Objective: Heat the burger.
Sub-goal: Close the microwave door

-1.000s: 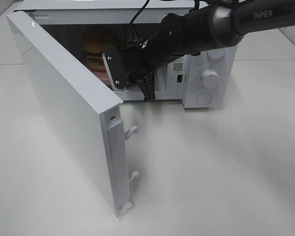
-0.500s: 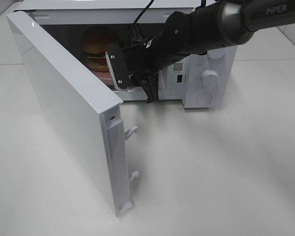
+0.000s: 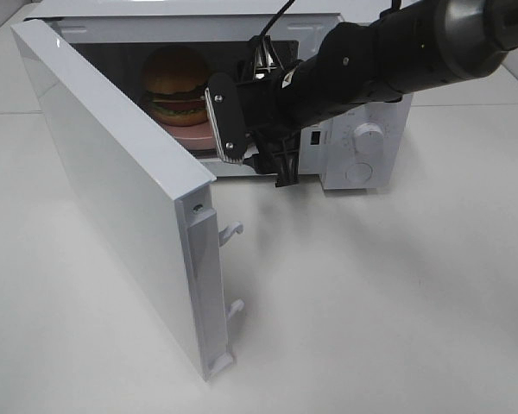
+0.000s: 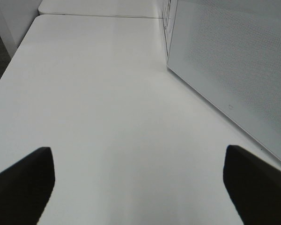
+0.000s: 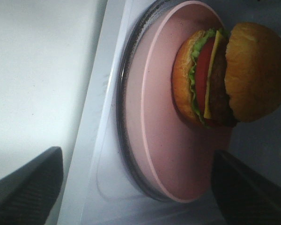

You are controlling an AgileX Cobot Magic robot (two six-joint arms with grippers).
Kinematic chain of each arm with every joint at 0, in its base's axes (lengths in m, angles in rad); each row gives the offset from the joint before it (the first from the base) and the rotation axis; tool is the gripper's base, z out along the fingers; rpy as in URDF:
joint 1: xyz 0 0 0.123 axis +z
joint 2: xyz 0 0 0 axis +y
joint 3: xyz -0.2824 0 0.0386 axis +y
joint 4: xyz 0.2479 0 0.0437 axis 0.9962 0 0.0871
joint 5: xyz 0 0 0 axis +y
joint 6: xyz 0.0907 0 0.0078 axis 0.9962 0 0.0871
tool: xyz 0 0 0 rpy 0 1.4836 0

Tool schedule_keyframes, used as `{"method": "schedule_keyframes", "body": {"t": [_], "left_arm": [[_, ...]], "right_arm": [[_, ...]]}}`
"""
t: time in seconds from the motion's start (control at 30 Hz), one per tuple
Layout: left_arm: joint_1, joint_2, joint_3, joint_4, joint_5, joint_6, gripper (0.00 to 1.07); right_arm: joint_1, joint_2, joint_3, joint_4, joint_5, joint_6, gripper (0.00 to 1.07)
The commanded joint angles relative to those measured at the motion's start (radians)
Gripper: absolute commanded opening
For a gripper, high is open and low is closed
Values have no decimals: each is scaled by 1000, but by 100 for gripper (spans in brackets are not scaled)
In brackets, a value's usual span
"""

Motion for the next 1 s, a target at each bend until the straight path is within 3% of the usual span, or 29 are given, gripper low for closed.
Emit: {"method": "schedule_keyframes", "body": {"t": [0.03,0.43,0.7,1.0], "left_arm": [[1,-4,0,-4,-15,2,90],[1,-4,0,-4,-15,2,90],[1,-4,0,-4,-15,2,90],[1,-4,0,-4,-15,2,90]], "right_arm": [[-1,-34,27,-30,-20,26,81],[-39,-154,162,-35,-14,29,76],[-48,-255,230,-35,-20,181,76],[-48,-378,303,-39,-8,657,76]]}}
